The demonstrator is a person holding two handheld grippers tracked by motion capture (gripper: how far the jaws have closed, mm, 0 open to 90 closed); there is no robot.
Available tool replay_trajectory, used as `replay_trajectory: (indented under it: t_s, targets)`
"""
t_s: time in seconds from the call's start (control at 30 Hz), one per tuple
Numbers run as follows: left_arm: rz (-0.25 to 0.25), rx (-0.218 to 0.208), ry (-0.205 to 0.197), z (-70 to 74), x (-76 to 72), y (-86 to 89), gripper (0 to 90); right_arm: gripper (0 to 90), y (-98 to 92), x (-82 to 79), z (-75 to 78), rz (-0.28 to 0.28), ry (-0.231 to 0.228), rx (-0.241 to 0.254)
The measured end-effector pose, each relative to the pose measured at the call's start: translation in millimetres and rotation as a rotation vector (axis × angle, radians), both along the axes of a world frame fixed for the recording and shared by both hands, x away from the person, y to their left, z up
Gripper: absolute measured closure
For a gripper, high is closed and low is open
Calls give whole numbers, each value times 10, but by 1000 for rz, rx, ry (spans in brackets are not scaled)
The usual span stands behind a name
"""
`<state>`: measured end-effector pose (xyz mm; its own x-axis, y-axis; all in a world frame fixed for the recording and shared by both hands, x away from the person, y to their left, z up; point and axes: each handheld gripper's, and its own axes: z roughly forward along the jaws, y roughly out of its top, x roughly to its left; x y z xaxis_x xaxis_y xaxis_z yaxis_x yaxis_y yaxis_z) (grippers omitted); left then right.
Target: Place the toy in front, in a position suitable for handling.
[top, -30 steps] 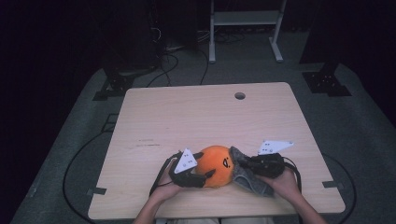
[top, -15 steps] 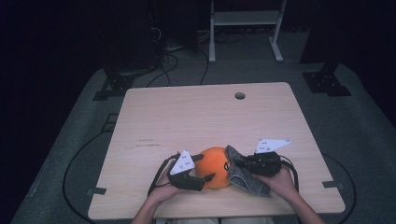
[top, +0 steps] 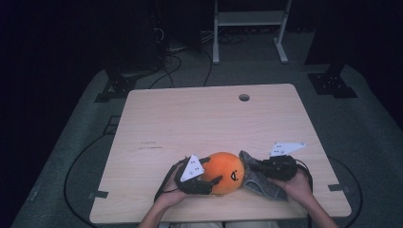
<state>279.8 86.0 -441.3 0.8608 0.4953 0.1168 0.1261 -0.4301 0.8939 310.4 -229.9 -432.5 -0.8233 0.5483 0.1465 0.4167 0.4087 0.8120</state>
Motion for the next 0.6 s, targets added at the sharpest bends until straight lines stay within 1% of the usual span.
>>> replay_trajectory:
  t_s: [0.03,0.1,0.13,0.2,0.27,0.3,0.33,0.4,0.47,0.5,0.57,0.6]
  targets:
    - [-7,3,-4,-1,-8,-4,277,808,21,-4,47,13,-5,12]
    - [-17,11,-9,1,-19,-8,279,808,125,-12,170,71,-17,37]
    - [-18,13,-12,-1,-26,-10,279,808,194,-10,227,99,-27,35]
    - [-30,15,-17,-4,-43,-3,280,808,336,-6,319,135,-52,21]
    - [-34,24,-20,-10,-54,11,280,808,427,23,368,161,-55,15]
    - [-35,24,-21,-13,-55,16,281,808,460,48,368,164,-63,-11]
    - [-36,20,-20,-18,-57,19,281,808,463,60,358,161,-63,-22]
    - [-36,13,-15,-21,-55,31,282,808,406,92,309,140,-40,-16]
    - [-30,4,-9,-31,-48,51,280,808,296,97,224,98,-15,-9]
    - [-30,-1,-7,-34,-48,54,279,808,216,94,168,71,5,-14]
    - [-27,6,-11,-32,-51,44,277,808,110,76,104,57,40,2]
    - [-27,6,-13,-30,-51,28,277,808,67,57,87,57,49,12]
